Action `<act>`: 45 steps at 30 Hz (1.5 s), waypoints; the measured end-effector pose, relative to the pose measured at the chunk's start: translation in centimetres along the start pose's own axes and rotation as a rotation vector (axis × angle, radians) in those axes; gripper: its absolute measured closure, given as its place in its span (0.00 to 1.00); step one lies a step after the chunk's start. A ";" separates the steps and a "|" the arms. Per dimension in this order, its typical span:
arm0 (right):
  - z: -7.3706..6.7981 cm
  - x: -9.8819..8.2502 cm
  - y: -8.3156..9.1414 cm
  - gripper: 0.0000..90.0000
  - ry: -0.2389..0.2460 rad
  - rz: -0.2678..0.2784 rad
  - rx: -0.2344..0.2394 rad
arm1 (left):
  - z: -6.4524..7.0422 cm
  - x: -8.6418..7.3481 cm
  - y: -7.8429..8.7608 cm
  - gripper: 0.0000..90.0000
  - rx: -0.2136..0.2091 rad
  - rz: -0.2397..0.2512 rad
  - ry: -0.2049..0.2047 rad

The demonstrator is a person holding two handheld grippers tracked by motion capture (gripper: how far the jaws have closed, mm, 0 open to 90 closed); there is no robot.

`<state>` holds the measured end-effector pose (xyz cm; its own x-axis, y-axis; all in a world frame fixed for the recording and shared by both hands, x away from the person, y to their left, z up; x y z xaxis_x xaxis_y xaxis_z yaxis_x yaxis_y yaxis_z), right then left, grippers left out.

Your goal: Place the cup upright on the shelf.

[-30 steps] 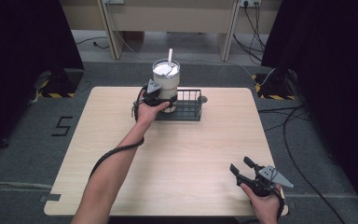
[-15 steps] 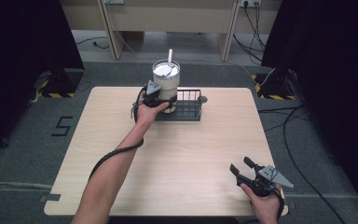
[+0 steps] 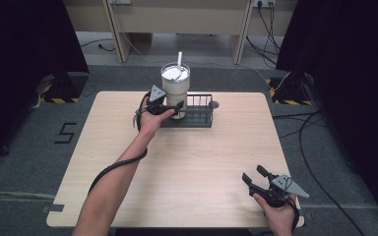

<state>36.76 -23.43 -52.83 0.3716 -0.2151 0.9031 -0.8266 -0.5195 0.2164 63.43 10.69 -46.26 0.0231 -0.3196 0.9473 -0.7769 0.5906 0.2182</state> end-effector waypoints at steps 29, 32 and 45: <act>-0.3 -0.2 -0.3 0.34 0.014 -0.012 -0.004 | 0.3 -1.1 8.0 0.16 0.017 0.000 -0.054; -0.3 -0.3 -0.3 0.34 0.014 -0.013 -0.005 | 0.5 -1.3 8.9 0.16 0.010 0.000 -0.059; -0.2 -0.2 -0.3 0.34 0.016 -0.011 -0.009 | 1.7 -3.3 13.0 0.16 -0.019 0.010 -0.067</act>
<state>36.80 -23.06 -53.02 0.3741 -0.1963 0.9064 -0.8262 -0.5146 0.2295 52.13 18.15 -46.90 -0.0271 -0.3626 0.9316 -0.7648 0.6076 0.2142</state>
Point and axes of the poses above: each handheld gripper's, and its own axes: y roughly backward along the jaws, x roughly out of its top, z roughly to its right, the point moved 6 cm from there along -y, roughly forward along the jaws, and after that the axes turned 15 degrees about -y, right-handed, at the moved point
